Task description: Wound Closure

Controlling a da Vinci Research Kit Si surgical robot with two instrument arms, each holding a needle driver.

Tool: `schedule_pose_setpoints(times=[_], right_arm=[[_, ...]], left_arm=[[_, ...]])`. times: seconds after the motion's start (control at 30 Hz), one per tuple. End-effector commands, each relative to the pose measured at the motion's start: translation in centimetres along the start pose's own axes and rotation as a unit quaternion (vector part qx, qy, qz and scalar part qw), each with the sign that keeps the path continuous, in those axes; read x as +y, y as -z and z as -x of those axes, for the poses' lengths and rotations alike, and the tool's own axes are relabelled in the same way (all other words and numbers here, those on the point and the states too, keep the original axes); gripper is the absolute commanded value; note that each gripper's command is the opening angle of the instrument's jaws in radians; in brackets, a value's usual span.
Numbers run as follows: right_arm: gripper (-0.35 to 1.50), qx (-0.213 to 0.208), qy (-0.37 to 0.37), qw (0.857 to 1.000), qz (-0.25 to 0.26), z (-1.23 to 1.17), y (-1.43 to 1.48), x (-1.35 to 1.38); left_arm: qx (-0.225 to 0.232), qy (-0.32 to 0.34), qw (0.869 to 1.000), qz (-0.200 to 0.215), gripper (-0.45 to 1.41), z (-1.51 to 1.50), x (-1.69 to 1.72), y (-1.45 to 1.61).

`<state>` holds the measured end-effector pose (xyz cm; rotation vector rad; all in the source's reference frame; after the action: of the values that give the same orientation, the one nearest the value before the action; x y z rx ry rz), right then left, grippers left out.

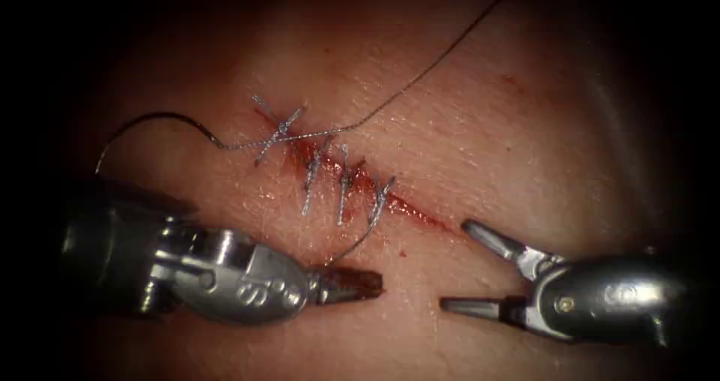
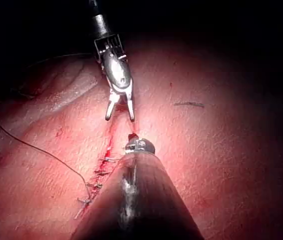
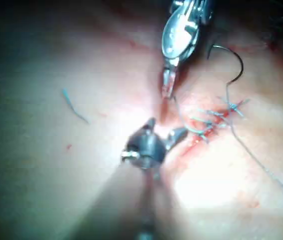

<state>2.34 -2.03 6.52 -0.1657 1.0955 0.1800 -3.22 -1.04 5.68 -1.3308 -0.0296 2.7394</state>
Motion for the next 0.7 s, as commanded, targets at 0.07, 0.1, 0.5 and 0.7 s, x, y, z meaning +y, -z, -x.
schedule_pose_setpoints(times=[0.07, 0.1, 0.5, 0.7], right_arm=[[1.28, 0.012, 0.019, 1.000, -0.004, 0.04, -0.26, -0.10], [1.28, 0.017, 0.024, 1.000, -0.004, 0.05, -0.32, -0.11], [1.31, 0.038, 0.075, 0.996, 0.023, 0.00, -0.93, -0.14], [1.31, 0.032, 0.076, 0.996, 0.031, 0.05, -1.11, -0.13]], left_arm=[[0.005, 0.003, 1.000, -0.002, -0.45, 0.00, -0.01, -0.05], [0.008, 0.005, 1.000, -0.003, -0.45, 0.00, -0.03, -0.03], [0.025, 0.012, 0.999, -0.016, -0.45, -0.13, -0.15, 0.14], [0.024, 0.014, 0.999, -0.018, -0.45, -0.17, -0.11, 0.13]])
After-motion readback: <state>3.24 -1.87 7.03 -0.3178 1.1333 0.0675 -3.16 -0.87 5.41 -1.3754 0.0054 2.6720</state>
